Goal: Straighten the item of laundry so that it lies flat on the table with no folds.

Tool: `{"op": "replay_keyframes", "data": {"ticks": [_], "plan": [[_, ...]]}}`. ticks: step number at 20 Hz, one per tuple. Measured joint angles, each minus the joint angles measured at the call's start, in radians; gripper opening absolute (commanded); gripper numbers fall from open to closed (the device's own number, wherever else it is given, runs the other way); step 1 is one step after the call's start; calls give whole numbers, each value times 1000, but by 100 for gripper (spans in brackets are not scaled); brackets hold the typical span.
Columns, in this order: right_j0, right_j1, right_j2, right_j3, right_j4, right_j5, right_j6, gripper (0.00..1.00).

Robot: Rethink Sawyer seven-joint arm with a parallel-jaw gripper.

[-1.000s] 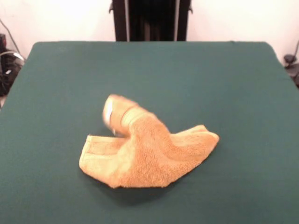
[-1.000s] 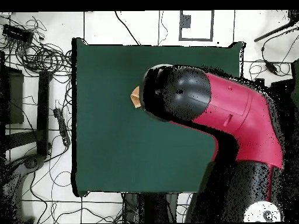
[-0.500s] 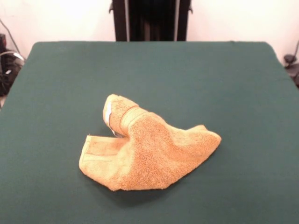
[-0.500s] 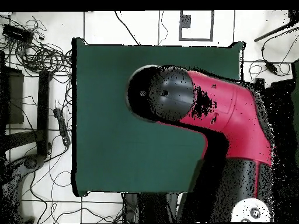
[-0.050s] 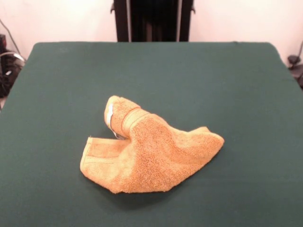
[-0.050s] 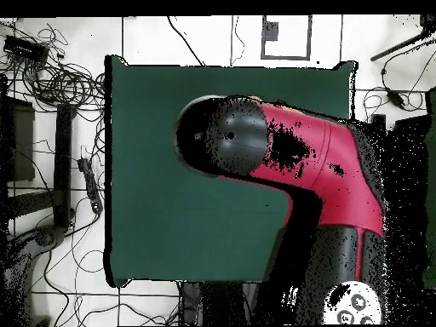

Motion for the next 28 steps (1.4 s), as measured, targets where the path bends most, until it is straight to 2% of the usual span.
{"op": "replay_keyframes", "data": {"ticks": [14, 28], "plan": [[0, 11, 0, 0, -4, -176, 0, 100], [0, 57, 28, 1, -5, -241, 0, 100]]}}
